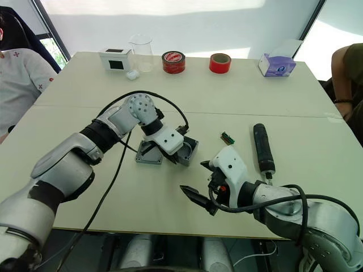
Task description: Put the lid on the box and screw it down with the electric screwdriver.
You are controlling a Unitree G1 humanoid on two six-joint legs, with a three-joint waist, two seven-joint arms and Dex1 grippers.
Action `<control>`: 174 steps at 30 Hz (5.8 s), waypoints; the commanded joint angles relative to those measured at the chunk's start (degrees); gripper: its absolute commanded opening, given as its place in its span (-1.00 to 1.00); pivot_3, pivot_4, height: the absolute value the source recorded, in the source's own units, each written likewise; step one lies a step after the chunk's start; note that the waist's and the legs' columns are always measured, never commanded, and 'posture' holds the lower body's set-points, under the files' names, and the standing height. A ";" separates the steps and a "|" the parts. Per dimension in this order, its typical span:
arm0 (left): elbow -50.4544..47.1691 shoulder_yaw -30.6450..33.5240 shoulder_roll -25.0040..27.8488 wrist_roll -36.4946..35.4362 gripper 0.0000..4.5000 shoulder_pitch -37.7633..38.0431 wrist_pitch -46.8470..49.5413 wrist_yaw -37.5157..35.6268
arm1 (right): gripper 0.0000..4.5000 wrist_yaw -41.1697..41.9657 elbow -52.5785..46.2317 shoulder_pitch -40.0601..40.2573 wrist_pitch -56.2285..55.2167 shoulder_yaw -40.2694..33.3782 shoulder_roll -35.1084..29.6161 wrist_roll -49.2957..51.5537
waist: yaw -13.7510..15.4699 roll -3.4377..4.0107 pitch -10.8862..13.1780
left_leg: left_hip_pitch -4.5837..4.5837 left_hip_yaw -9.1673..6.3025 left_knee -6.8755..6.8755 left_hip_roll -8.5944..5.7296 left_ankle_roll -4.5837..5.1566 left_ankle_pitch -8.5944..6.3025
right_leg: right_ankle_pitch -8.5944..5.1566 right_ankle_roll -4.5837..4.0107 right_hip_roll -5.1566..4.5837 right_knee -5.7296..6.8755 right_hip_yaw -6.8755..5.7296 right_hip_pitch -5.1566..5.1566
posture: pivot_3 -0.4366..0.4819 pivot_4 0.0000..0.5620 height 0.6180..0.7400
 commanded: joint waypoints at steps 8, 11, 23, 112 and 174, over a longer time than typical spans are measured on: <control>-1.33 2.37 1.75 -7.07 0.27 -5.43 12.78 -0.18 | 1.00 -1.56 -2.07 0.09 -1.62 -1.49 -1.60 2.80 | -0.35 0.00 0.00 | -0.04 -0.03 0.00 0.05 0.08 -0.05 | 0.09 0.16 0.07 0.01 0.00 -0.08 | -0.05 -0.47 0.59; -0.82 2.99 1.73 -4.86 0.56 -5.56 13.92 -0.18 | 1.00 -1.33 -1.61 -0.47 -1.70 -1.09 -1.78 2.71 | -0.12 0.00 0.00 | -0.06 -0.04 0.00 0.04 0.08 -0.05 | 0.09 0.16 0.08 0.01 0.00 -0.08 | -0.05 -0.47 0.59; -0.77 4.39 -2.40 10.72 0.56 -2.48 22.29 4.10 | 1.00 -1.52 0.65 -2.30 -1.98 0.76 -0.24 1.35 | -0.12 0.00 0.00 | -0.26 -0.03 0.02 0.01 0.08 -0.05 | 0.11 0.19 0.07 -0.01 -0.03 -0.26 | -0.05 -0.47 0.59; -32.64 32.91 14.22 -42.30 0.07 14.47 112.94 75.43 | 1.00 26.77 5.92 -19.41 -6.19 15.13 -2.05 -28.89 | -0.18 0.04 0.01 | -0.45 -0.30 0.78 -0.16 0.03 -0.04 | 0.00 0.78 -0.20 0.66 -0.06 -0.24 | -0.05 -0.47 0.59; -49.08 49.71 -2.00 -27.00 -1.00 31.84 52.64 67.65 | 0.31 8.55 43.73 -39.44 -0.82 -4.47 32.99 -16.94 | -1.07 0.12 -0.06 | -0.44 -0.19 0.48 -0.78 -0.04 0.01 | 0.23 1.18 -0.96 0.49 -0.41 -0.21 | -0.05 -0.47 0.59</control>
